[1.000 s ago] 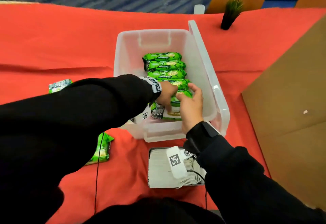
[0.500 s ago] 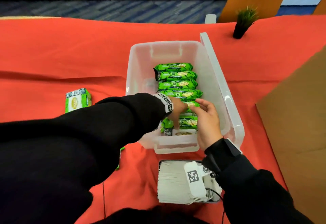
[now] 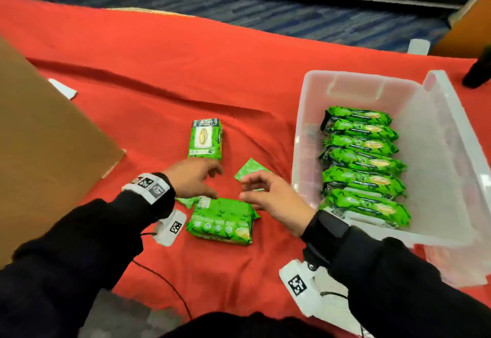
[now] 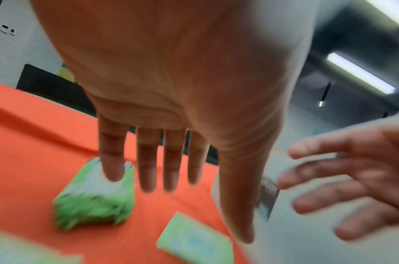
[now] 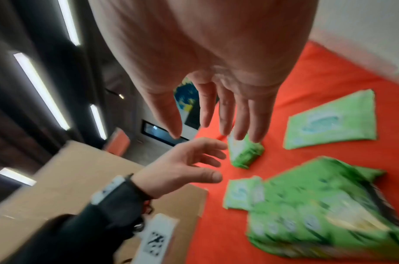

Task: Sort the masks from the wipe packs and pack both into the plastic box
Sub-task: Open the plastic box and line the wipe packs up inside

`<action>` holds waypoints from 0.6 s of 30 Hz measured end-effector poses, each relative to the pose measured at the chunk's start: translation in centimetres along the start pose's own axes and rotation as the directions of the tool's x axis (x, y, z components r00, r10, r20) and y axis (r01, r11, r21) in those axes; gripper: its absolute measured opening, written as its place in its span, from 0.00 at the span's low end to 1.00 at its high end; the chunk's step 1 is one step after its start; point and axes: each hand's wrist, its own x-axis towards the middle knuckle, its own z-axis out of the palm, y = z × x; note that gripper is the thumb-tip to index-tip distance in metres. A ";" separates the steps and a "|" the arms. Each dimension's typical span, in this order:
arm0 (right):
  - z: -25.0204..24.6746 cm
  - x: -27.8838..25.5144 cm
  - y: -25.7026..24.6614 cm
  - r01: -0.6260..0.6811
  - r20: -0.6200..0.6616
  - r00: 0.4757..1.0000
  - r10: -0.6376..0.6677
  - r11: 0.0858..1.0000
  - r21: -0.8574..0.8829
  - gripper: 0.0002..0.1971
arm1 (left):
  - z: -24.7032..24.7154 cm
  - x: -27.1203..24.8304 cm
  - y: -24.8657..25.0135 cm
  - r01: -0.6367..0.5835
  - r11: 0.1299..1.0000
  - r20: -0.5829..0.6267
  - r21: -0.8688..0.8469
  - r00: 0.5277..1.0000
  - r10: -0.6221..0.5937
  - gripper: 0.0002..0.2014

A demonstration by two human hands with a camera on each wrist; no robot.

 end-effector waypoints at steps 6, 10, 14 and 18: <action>5.2 7.8 11.4 -0.104 -0.035 0.991 0.132 0.560 -0.822 0.54 | 12.1 0.1 -5.8 -0.050 0.979 0.142 0.199 0.990 0.022 0.69; 6.3 8.4 15.2 -0.140 -0.081 0.981 0.178 0.346 -0.928 0.72 | 14.9 1.3 -6.8 -0.075 0.968 0.170 0.238 0.985 0.035 0.76; 6.6 8.0 15.4 -0.086 -0.049 0.991 0.128 0.296 -0.951 0.68 | 16.0 1.7 -7.5 -0.098 0.962 0.097 0.254 0.992 0.075 0.73; 6.0 7.8 13.1 -0.033 -0.012 0.999 0.050 0.440 -0.898 0.56 | 14.8 1.4 -8.0 -0.107 0.985 0.062 0.134 0.993 0.100 0.68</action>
